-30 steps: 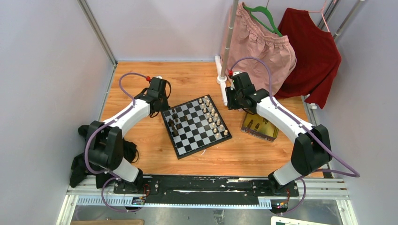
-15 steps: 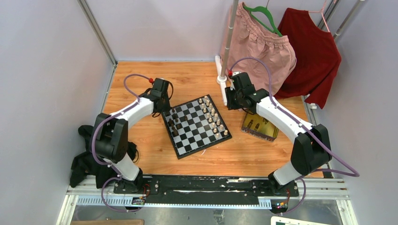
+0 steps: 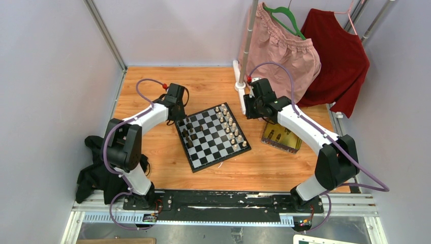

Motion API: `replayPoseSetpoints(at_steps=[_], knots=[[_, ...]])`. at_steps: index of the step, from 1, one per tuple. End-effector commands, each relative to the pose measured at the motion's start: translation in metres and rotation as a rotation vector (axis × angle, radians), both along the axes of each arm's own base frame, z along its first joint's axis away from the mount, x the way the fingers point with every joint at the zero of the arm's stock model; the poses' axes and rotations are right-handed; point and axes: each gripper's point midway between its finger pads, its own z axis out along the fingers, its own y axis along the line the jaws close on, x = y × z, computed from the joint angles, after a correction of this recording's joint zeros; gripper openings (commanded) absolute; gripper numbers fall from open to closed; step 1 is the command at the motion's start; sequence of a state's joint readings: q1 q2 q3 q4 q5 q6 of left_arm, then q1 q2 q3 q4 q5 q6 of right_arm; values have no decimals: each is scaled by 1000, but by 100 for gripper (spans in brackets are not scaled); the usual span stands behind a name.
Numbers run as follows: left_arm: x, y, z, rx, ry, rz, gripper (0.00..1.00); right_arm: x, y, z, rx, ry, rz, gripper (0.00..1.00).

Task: Set up the chess pieces on the board
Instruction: Place the chess piece on the chessboard.

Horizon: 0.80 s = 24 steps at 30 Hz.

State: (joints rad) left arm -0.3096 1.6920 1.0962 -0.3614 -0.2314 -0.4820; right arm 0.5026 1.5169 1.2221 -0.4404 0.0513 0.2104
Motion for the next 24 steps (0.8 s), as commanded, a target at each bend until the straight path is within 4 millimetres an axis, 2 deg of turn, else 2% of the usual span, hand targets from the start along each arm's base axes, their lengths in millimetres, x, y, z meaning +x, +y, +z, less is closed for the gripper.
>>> replayPoseSetpoints(at_steps=[1, 13, 24], knots=[[8, 6, 4, 24, -11, 13, 0, 5, -2, 1, 10, -3, -9, 41], [3, 7, -3, 29, 12, 11, 2, 5, -1, 0, 12, 0, -8, 41], [0, 7, -5, 26, 15, 12, 19, 4, 1, -2, 22, 9, -5, 41]])
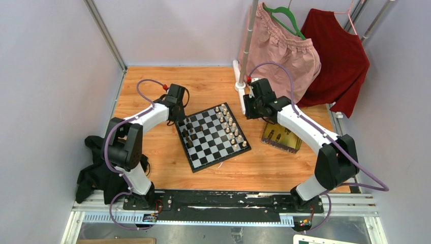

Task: Set up the chess pieces on the board
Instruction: Place the chess piece on the chessboard, then pick up the chess piece from the chessboard.

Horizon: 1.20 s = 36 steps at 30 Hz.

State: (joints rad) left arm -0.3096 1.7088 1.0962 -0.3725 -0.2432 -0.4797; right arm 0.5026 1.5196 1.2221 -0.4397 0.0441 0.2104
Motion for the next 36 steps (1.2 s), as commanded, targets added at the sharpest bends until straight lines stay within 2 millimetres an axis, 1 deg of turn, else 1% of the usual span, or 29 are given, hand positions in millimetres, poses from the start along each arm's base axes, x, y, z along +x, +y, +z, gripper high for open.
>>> replayPoseSetpoints(at_steps=[1, 3, 9, 13, 16, 19, 22, 23, 26, 29, 31, 33, 36], knots=[[2, 4, 2, 6, -6, 7, 20, 4, 0, -2, 18, 5, -11, 41], [2, 4, 2, 5, -6, 6, 22, 4, 0, -1, 20, 4, -8, 41], [2, 3, 1, 1, -7, 6, 32, 4, 1, -2, 20, 7, -5, 41], [2, 4, 1, 3, -9, 9, 34, 4, 3, -1, 22, 6, 0, 41], [3, 6, 7, 10, -26, 18, 34, 5, 3, -1, 24, 5, -1, 42], [6, 11, 24, 23, -73, 36, 34, 6, 4, 1, 27, 3, 1, 42], [7, 16, 51, 29, -150, 55, 34, 7, 5, 2, 30, 0, 2, 42], [6, 18, 64, 26, -186, 60, 35, 8, 5, 3, 31, -2, 2, 42], [0, 20, 89, 38, -254, 54, 37, 8, 6, 3, 32, -1, 2, 42], [-9, 6, 111, 50, -314, -10, 48, 10, 5, 3, 26, -3, -1, 42], [-17, -8, 118, 56, -336, -71, 55, 10, 4, 2, 17, -3, -5, 42], [-24, -25, 120, 45, -340, -130, 57, 10, 2, 2, 10, -6, -10, 42], [-36, -48, 112, 49, -306, -211, 58, 10, -2, 1, 0, -9, -22, 42]])
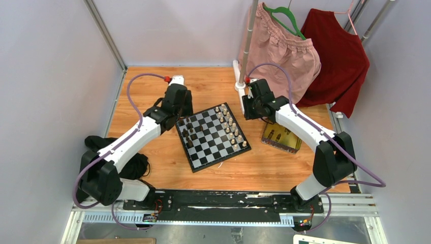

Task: Set up the chess pieces on the board
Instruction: Pick up the chess piece from the chessboard.

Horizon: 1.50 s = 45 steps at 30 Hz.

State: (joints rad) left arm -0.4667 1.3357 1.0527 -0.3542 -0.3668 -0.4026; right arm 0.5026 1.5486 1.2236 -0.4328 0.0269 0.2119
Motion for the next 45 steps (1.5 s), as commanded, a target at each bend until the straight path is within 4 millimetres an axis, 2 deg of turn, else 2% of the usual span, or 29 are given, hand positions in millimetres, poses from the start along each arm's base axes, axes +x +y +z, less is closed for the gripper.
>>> replayPoseSetpoints(at_steps=[1, 5, 11, 22, 30, 45], knots=[[-18, -23, -20, 67, 59, -103, 58, 8, -7, 11, -6, -35, -36, 42], [-30, -45, -39, 71, 118, -186, 58, 7, -14, 9, -23, -40, -56, 42], [-37, -62, -65, 92, 202, -258, 58, 6, -22, 6, -28, -36, -85, 42], [-27, -83, -89, 92, 274, -297, 57, 6, -29, 2, -34, -30, -98, 42], [-22, -89, -98, 94, 293, -297, 55, 7, -31, -1, -30, -24, -101, 42], [-15, -94, -115, 96, 324, -288, 41, 8, -32, -5, -32, -15, -106, 42]])
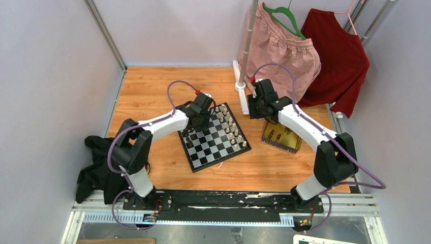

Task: Set up the chess pieces on the board
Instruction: Pick up the chess piece from the chessboard, then place the chess piece on the chessboard.

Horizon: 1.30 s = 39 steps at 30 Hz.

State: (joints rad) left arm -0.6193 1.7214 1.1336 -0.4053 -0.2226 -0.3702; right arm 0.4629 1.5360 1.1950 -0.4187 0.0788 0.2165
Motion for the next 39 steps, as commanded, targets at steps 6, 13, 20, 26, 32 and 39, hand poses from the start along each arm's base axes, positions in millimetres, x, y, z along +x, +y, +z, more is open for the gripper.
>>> replayPoseSetpoints(at_steps=[6, 13, 20, 26, 32, 39], knots=[[10, -11, 10, -22, -33, -8, 34, 0, -8, -2, 4, 2, -29, 42], [10, -8, 16, -17, -48, -6, 23, 1, -7, -1, 8, 2, -27, 42], [10, -5, 23, -10, -62, -4, 9, 1, -7, 1, 7, -3, -30, 42], [12, 2, 48, -10, -122, 15, 0, 3, -6, 5, 12, -8, -26, 42], [13, 21, 83, 17, -212, 70, 0, 3, -5, 6, 13, -8, -27, 41], [8, 68, 107, 50, -321, 226, 0, 2, -3, 10, 28, -9, -20, 41]])
